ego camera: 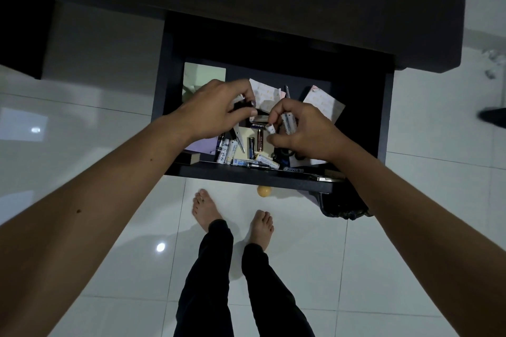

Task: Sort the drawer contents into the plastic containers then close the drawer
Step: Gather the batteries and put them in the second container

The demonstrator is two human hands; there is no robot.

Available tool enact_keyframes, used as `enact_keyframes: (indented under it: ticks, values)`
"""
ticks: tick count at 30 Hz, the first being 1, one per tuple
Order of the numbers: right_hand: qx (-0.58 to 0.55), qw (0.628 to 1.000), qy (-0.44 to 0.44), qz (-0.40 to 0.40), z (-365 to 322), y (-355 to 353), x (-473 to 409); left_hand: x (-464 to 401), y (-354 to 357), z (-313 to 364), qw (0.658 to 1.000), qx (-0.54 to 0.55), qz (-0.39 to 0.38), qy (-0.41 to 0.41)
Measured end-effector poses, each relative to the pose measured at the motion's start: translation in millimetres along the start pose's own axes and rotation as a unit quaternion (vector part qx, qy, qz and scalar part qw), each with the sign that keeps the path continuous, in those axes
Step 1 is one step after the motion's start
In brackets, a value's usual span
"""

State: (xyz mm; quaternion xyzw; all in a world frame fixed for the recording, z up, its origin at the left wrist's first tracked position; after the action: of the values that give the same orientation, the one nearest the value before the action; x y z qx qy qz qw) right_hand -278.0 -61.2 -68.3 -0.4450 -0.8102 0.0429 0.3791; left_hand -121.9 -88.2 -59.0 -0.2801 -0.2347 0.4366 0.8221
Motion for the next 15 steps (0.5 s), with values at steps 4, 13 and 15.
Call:
enact_keyframes:
  ticks: [4, 13, 15]
  values:
    - [-0.114, 0.993, 0.026, 0.027, 5.0, -18.7, 3.5, 0.8, 1.8, 9.3, 1.0, 0.017, -0.016, 0.02]
    - [-0.017, 0.995, 0.009, 0.094, 16.1, -53.2, -3.1, -6.8, 8.8, 9.3, 0.998, -0.031, -0.047, -0.004]
    - [0.103, 0.99, -0.009, 0.097, 10.5, -51.9, -6.1, -8.8, 10.1, 7.7, 0.997, -0.054, -0.049, -0.008]
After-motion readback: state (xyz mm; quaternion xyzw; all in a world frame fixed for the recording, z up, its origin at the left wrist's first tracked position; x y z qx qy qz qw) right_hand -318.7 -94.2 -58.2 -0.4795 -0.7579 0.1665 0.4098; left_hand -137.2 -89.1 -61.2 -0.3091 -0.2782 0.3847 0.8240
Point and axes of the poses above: each hand's wrist, its own x-axis away from the middle knuckle, its own y-axis out of the palm, z = x × y, the point moved 10 cm from there along -x, towards the middle knuckle, and after that the axes turned 6 degrees about y, right-handed, at the moved point
